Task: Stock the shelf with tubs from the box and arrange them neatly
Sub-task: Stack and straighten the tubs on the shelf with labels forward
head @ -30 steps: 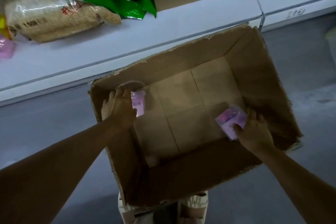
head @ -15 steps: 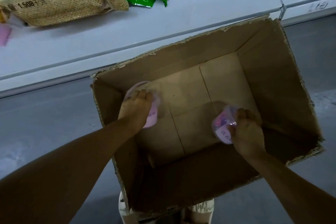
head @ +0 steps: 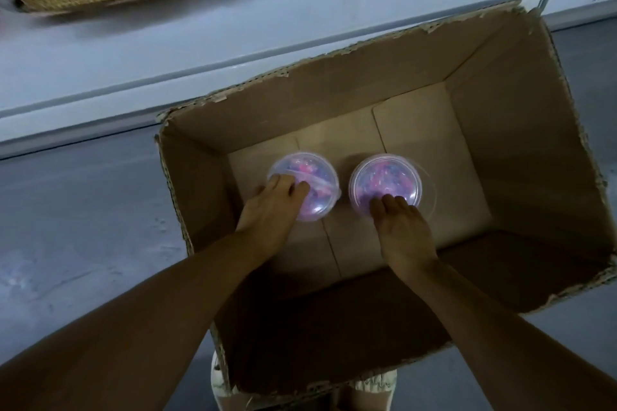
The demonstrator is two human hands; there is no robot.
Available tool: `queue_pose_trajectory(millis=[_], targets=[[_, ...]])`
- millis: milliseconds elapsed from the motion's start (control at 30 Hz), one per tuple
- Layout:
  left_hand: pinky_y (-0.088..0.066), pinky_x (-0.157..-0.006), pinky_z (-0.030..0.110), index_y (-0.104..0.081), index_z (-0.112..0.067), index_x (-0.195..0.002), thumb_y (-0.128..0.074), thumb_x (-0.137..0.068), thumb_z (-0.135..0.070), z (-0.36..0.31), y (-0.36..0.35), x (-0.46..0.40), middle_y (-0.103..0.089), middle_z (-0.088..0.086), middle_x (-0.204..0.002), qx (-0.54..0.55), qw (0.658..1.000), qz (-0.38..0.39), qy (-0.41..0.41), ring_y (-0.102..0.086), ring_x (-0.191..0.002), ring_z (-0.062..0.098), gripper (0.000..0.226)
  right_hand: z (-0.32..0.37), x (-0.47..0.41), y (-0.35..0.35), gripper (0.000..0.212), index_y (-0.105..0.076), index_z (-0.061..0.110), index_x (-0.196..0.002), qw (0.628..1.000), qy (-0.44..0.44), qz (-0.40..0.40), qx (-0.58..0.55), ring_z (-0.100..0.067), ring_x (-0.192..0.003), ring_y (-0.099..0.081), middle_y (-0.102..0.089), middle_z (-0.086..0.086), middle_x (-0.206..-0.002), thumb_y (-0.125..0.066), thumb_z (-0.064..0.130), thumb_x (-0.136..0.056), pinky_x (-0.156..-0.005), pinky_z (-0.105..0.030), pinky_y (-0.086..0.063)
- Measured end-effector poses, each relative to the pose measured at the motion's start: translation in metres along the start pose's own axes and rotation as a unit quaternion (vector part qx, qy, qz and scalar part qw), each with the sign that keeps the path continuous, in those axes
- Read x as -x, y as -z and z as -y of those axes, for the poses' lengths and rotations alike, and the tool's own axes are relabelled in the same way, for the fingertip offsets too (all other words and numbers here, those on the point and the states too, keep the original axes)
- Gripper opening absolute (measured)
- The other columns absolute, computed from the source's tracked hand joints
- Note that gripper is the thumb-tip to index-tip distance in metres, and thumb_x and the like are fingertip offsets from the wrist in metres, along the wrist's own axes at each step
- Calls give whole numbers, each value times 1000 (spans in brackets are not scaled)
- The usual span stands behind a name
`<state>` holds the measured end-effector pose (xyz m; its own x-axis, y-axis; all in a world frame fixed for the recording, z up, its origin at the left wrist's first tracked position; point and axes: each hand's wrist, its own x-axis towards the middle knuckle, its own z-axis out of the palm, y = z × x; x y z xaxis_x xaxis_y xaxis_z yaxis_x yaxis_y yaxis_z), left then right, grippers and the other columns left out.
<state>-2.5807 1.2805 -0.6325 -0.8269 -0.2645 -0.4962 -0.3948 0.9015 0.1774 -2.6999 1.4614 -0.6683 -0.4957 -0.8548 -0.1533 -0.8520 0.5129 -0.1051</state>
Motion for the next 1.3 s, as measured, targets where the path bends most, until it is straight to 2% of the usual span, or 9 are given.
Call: queue_pose_trajectory(millis=[133, 300, 600, 667, 767, 867, 1067, 1167, 1300], targets=[[-46, -92, 35, -43, -17, -133, -61, -84, -19, 8, -3, 5, -46, 8, -136, 116, 987, -75, 86, -50, -120, 25, 52, 1, 7, 6, 40, -62, -1, -94, 992, -83, 2, -93, -35, -74, -60, -61, -19, -87, -75, -4, -56, -58, -37, -51], [-40, -67, 26, -59, -16, -102, -60, -83, -19, 3, 8, -8, -61, 5, -109, 158, 967, -141, 143, -61, -94, 24, 20, -12, 0, 19, 38, -57, -2, -104, 963, -204, -60, -163, -39, -95, -54, -54, -24, -105, -68, -2, -68, -73, -41, -48], [-40, -95, 44, -36, -16, -134, -67, -79, -17, 2, 6, -24, -32, 13, -139, 240, 923, -109, 281, -34, -128, 33, 63, -19, -16, 15, 79, -26, 2, -142, 860, -390, 42, -327, -37, -127, -39, -30, -20, -144, -71, 20, -81, -96, -40, -41], [-40, -97, 41, -29, -14, -140, -65, -84, -24, 13, -10, -23, -33, 14, -143, 315, 890, -16, 330, -36, -130, 33, 67, -19, -20, 12, 78, -24, 4, -143, 800, -443, 79, -397, -33, -122, -46, -37, -16, -140, -68, 29, -83, -90, -34, -44], [-45, -96, 41, -37, -16, -137, -62, -87, -37, 24, -28, -22, -50, 9, -134, 512, 760, 62, 394, -51, -117, 30, 60, -24, -22, 0, 64, -44, 3, -127, 712, -493, 105, -489, -22, -96, -58, -57, -9, -115, -66, 43, -82, -62, -22, -46], [-50, -87, 41, -40, -17, -133, -65, -85, -36, 21, -36, -20, -55, 6, -127, 612, 673, 27, 416, -57, -109, 26, 57, -32, -16, -15, 64, -59, 2, -105, 665, -524, 100, -523, -27, -90, -66, -67, -14, -100, -71, 54, -70, -74, -37, -55], [-49, -82, 37, -52, -15, -119, -66, -86, -28, 17, -37, -20, -63, 5, -115, 708, 577, 15, 407, -61, -98, 20, 38, -36, -11, -1, 26, -56, 15, -83, 615, -499, 113, -600, -17, -90, -58, -63, -5, -93, -70, 36, -79, -78, -30, -45], [-41, -94, 41, -51, -19, -125, -66, -84, -31, 19, -31, -24, -62, 3, -120, 731, 555, 46, 394, -59, -97, 16, 46, -40, -17, 6, 23, -59, 15, -99, 549, -485, 117, -670, -20, -111, -56, -63, -6, -111, -66, 28, -82, -100, -38, -41], [-37, -99, 44, -47, -19, -132, -67, -82, -33, 18, -25, -38, -61, 4, -119, 746, 539, 49, 388, -58, -97, 17, 56, -39, -31, 9, 42, -54, 10, -117, 478, -481, 103, -727, -23, -103, -61, -62, -9, -109, -65, 22, -78, -90, -37, -49]])
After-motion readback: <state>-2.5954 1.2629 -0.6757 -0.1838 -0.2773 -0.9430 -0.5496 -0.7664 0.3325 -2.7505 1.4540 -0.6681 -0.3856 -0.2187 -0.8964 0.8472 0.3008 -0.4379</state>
